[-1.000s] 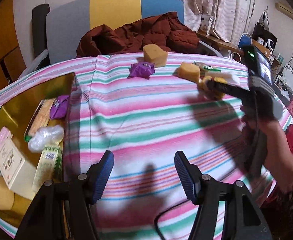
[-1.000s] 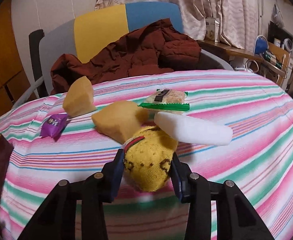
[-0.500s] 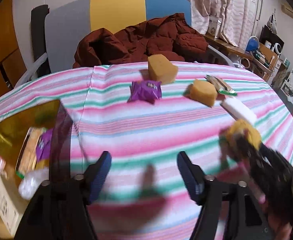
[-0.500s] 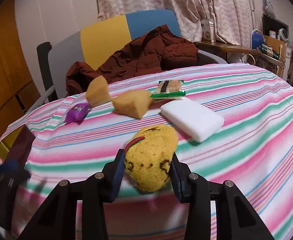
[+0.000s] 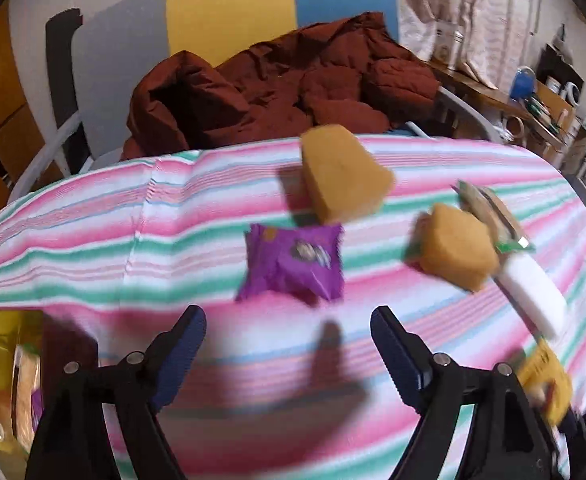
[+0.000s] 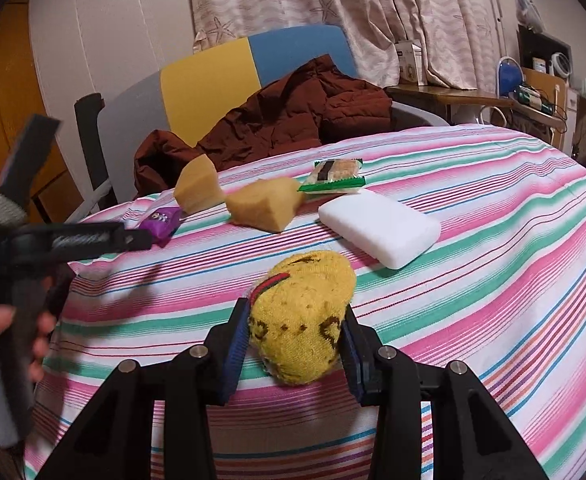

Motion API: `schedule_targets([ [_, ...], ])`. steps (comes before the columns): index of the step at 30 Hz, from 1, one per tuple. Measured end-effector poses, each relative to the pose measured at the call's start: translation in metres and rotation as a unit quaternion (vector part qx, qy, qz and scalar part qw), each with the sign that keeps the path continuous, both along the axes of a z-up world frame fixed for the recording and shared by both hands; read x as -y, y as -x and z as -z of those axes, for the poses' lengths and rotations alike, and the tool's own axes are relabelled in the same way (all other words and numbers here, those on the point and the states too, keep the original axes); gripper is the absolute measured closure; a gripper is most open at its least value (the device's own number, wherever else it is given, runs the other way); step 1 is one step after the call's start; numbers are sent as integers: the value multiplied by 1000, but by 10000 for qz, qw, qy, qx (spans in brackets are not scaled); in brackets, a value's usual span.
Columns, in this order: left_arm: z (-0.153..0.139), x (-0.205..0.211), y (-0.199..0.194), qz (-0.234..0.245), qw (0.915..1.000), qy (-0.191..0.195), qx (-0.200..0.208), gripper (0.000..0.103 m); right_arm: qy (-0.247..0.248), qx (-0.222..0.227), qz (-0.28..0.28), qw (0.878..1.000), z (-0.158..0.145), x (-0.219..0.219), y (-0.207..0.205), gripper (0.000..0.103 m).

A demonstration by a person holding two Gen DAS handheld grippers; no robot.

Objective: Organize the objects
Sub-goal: 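Grasp the second purple snack packet with the left gripper while the right holds the pouch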

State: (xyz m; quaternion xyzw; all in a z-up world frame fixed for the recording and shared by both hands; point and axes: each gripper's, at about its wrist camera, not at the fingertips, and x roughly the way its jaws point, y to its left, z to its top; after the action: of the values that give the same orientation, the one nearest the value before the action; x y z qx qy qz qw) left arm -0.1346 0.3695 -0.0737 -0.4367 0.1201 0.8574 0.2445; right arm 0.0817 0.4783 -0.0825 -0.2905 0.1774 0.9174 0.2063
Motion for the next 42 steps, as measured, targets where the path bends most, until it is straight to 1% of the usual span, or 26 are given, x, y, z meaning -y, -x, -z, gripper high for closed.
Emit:
schedule_targets([
  [4, 2, -4, 20, -167, 9997, -153, -35, 17, -22, 7, -1, 10000, 1, 1, 1, 61],
  [8, 15, -11, 32, -208, 9997, -88, -3, 17, -7, 18, 10, 10000, 2, 0, 0, 60],
  [10, 18, -9, 34, -217, 9995, -217, -61, 18, 7, 10, 11, 10000, 3, -1, 0, 60],
  [11, 20, -8, 34, -203, 9993, -301, -72, 23, 13, 8, 11, 10000, 3, -1, 0, 60],
  [12, 23, -7, 34, -198, 9991, -358, -55, 32, 16, 4, 16, 10000, 3, -1, 0, 60],
  [13, 24, -6, 35, -246, 9990, -362, -79, 35, 16, 2, 17, 10000, 3, -1, 0, 60],
  [14, 23, -6, 35, -286, 9988, -382, -114, 40, 16, 0, 16, 10000, 3, -1, 0, 60],
  [16, 23, -4, 36, -307, 9985, -448, -105, 42, 15, -6, 22, 10000, 3, -1, -1, 60],
  [18, 23, 0, 36, -355, 9978, -543, -132, 47, 7, -8, 31, 10000, 3, -1, 0, 60],
  [19, 23, 1, 36, -380, 9976, -557, -149, 49, -1, -4, 32, 10000, 3, -1, 0, 60],
  [20, 23, 1, 35, -401, 9976, -547, -169, 52, -12, -3, 34, 10000, 3, -1, 0, 60],
  [24, 23, 4, 28, -411, 9976, -490, -264, 55, -48, 15, 39, 10000, 4, 0, 1, 60],
  [27, 23, 8, 20, -396, 9976, -474, -316, 56, -78, 14, 41, 10000, 4, 0, 1, 60],
  [32, 23, 15, 4, -238, 9979, -481, -364, 58, -143, -5, 72, 9999, 3, 1, -1, 61],
  [42, 22, 41, -31, -239, 9975, -513, -418, 59, -408, 16, 234, 9989, -2, 7, -2, 61],
])
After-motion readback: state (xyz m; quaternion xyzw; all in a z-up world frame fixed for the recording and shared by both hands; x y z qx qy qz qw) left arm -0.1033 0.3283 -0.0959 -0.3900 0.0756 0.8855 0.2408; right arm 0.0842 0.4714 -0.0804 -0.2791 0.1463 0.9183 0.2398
